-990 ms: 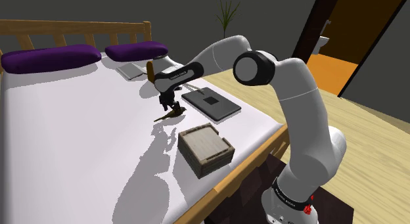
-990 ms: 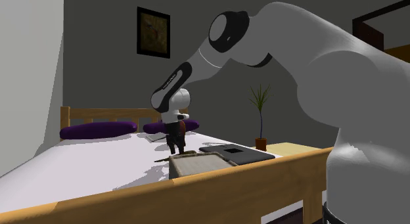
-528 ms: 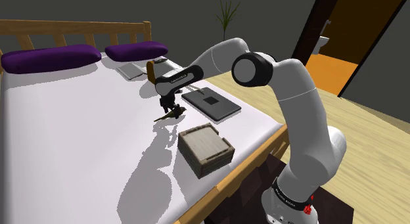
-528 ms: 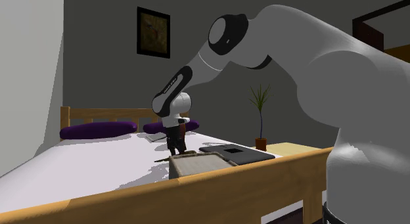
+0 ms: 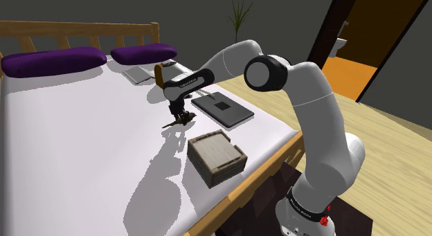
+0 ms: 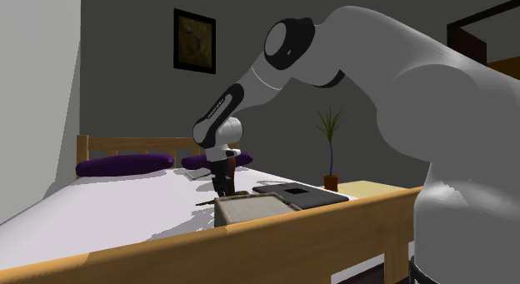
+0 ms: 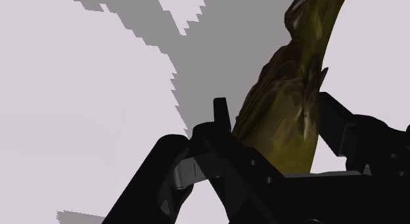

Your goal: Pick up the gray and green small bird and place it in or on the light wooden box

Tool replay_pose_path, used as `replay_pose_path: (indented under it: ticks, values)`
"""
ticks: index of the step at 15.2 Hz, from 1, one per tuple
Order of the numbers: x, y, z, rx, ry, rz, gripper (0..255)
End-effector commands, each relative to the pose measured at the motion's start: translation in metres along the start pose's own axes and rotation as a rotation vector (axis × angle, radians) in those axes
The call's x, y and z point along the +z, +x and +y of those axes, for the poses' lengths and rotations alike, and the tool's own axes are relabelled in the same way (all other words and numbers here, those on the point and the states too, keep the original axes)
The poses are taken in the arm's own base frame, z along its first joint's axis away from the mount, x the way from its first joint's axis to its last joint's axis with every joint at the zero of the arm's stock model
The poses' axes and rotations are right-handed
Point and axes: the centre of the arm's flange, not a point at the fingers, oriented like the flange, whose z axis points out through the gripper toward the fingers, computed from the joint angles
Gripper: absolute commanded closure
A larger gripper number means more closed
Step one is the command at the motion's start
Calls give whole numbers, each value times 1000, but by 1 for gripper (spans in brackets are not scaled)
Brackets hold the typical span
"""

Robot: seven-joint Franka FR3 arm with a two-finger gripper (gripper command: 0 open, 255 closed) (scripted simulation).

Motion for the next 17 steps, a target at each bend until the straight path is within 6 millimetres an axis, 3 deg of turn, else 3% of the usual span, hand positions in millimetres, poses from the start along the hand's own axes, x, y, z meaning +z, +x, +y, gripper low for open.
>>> replay_pose_path:
  ticks: [1, 5, 17]
  values:
    - [0, 0, 0, 0, 0, 0, 255]
    - [0, 0, 0, 0, 0, 0, 255]
    - [-62, 9, 7, 0, 0, 0, 255]
